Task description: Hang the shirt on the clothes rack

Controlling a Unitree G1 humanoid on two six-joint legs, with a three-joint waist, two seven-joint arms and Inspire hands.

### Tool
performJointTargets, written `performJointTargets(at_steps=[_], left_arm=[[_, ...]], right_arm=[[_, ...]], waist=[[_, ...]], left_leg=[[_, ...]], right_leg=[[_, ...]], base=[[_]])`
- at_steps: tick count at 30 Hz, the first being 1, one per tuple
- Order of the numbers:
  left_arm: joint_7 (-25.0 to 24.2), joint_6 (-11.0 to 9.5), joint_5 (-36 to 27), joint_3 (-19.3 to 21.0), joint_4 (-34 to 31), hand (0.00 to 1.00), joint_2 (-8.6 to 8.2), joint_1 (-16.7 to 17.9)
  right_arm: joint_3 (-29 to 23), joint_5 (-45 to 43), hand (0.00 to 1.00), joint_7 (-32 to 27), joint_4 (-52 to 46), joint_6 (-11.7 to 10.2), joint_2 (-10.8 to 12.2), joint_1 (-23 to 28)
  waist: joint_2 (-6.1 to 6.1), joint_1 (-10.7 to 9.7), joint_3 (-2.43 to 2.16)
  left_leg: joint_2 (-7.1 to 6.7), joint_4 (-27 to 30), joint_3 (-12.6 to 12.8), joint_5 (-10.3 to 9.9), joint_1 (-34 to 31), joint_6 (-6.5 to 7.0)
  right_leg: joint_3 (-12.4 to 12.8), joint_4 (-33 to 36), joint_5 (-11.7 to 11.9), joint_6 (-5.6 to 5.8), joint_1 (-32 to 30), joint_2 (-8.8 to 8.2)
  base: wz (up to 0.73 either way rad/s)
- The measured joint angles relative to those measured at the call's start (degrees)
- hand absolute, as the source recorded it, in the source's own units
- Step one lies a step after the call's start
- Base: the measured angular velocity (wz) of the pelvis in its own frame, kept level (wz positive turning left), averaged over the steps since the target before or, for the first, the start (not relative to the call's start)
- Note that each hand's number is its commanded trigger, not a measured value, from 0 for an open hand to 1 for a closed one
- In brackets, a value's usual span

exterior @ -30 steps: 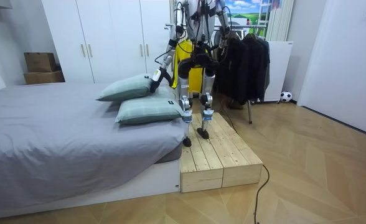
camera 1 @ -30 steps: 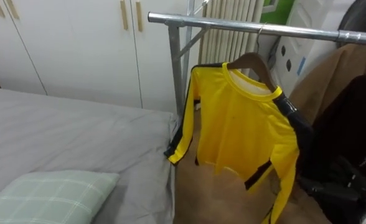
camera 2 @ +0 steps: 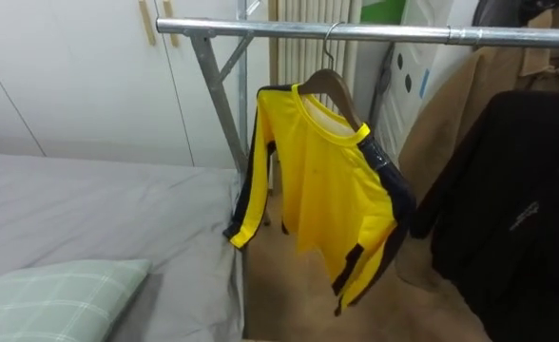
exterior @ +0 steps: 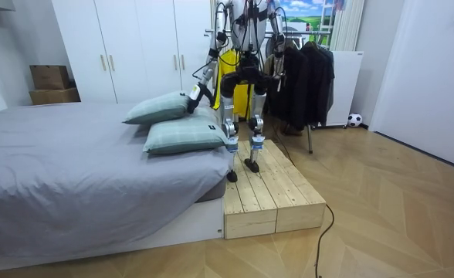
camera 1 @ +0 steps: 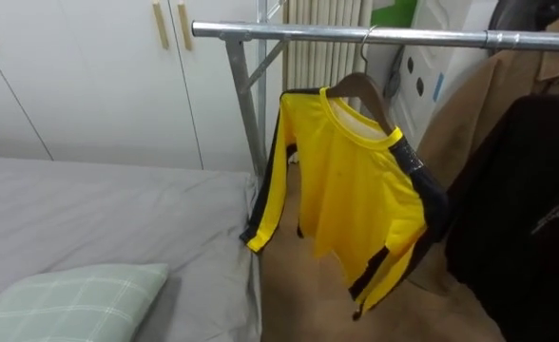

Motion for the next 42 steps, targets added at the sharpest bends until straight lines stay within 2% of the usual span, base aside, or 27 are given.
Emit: performJointTargets(at_steps=[5, 14, 24, 30, 34, 39, 42], left_arm=[[-3.0, -0.9, -3.1, -1.2, 0.5, 0.0, -0.04, -0.1], [-5.5, -2.4, -4.2, -3.8, 4.6, 0.0, -0.02, -1.7], [-6.4, -2.4, -4.2, -5.5, 5.8, 0.0, -0.48, -2.7], [-6.4, -2.4, -4.2, -6.2, 6.1, 0.0, -0.38, -2.7], [-6.4, -2.4, -4.2, -6.6, 6.1, 0.0, -0.27, -2.7], [-6.3, -2.4, -4.1, -6.5, 6.1, 0.0, -0.22, -2.8], [-6.2, -2.4, -4.1, -6.5, 6.1, 0.0, -0.23, -2.9]], right_arm=[[0.7, -0.3, 0.0, 2.2, 1.6, -0.2, 1.6, 0.5], [2.4, -1.2, 0.0, 4.3, 4.9, -0.2, 1.7, -0.1], [3.5, -1.0, 0.0, 5.7, 7.9, 0.2, 1.8, -1.2], [3.8, -0.9, 0.0, 6.1, 9.9, 2.1, 2.1, -2.4], [4.6, -0.6, 0.0, 6.0, 11.0, 2.1, 2.3, -3.1], [5.1, -0.4, 0.0, 6.0, 11.3, 2.1, 2.7, -3.3], [5.5, -0.1, 0.0, 6.2, 11.3, 2.1, 2.9, -3.4]], waist=[[0.35, 0.0, -0.11], [0.64, 0.0, -0.04], [1.16, -0.1, -0.04], [0.95, -0.1, -0.15], [0.62, -0.1, -0.26], [0.0, -0.1, 0.0], [-0.23, -0.1, -0.01]], left_leg=[[-0.08, 0.0, 0.0, 0.0, -0.3, 0.0], [-0.25, -0.1, 0.3, -0.2, -0.3, 0.31], [-0.27, -0.1, 0.3, -0.2, -0.3, 0.34], [-0.35, -0.2, 0.3, -0.2, -0.2, 0.35], [-0.37, 0.0, 0.1, -0.2, -0.1, 0.36], [-0.42, 0.1, 0.1, -0.2, 0.8, 0.37], [-0.47, 0.1, 0.0, -0.2, 0.6, 0.38]], right_leg=[[0.2, 0.1, 0.0, 0.0, -0.4, -0.01], [0.6, 0.1, -0.1, 0.25, -0.5, -0.04], [0.6, 0.2, -0.2, 0.34, -0.6, -0.06], [0.6, 0.2, -0.2, 0.38, -0.5, -0.13], [0.7, 0.3, -0.2, 0.39, -0.4, -0.18], [0.7, 0.2, -0.3, 0.49, 0.5, -0.21], [0.7, 0.2, -0.5, 0.62, 0.4, -0.23]], base=[[0.0], [-0.01], [0.0], [0.0], [0.0], [0.0], [0.0]])
